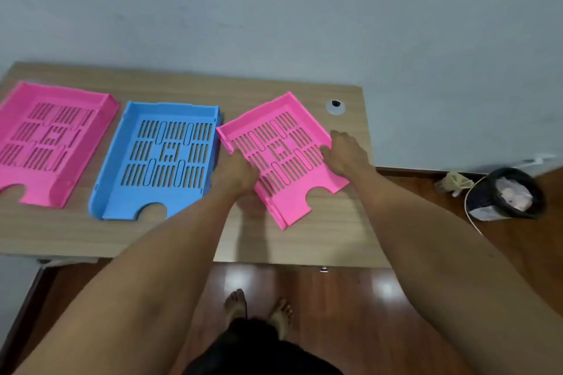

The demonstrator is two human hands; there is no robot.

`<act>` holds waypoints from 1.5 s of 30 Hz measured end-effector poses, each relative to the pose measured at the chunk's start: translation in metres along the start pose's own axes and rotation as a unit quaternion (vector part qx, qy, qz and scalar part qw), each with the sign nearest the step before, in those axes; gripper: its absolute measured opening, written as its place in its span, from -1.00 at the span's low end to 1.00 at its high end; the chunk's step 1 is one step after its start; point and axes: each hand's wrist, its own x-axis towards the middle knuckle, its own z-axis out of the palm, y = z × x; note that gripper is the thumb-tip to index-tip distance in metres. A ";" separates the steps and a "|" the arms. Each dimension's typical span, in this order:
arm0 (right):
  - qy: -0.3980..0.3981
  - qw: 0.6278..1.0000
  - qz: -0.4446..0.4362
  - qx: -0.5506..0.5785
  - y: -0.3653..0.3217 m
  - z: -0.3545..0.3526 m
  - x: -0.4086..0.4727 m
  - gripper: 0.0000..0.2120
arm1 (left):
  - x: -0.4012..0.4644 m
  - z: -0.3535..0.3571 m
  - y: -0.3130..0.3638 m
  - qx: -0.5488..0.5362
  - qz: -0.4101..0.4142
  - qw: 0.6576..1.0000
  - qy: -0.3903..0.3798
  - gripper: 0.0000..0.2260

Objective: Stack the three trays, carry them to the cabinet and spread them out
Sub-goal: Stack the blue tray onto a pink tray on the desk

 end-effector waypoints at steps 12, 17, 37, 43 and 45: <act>0.015 0.997 0.037 -0.070 0.038 0.030 0.034 -0.70 | 0.018 0.058 -0.003 -0.153 -0.120 0.981 -0.020 -0.54; 0.026 0.995 0.098 0.020 0.044 0.028 0.028 -0.74 | 0.037 0.048 0.005 -0.165 -0.110 0.980 -0.005 -0.62; 0.029 0.961 0.217 0.170 0.056 0.066 -0.043 -0.76 | 0.057 0.037 0.009 -0.090 -0.066 0.992 -0.061 -0.60; 0.032 0.967 0.207 0.148 0.050 0.058 -0.048 -0.74 | 0.057 0.038 0.006 -0.115 -0.059 0.990 -0.060 -0.69; 0.059 0.972 0.186 0.130 0.044 0.052 -0.051 -0.68 | 0.054 0.034 0.006 -0.113 -0.059 0.990 -0.056 -0.62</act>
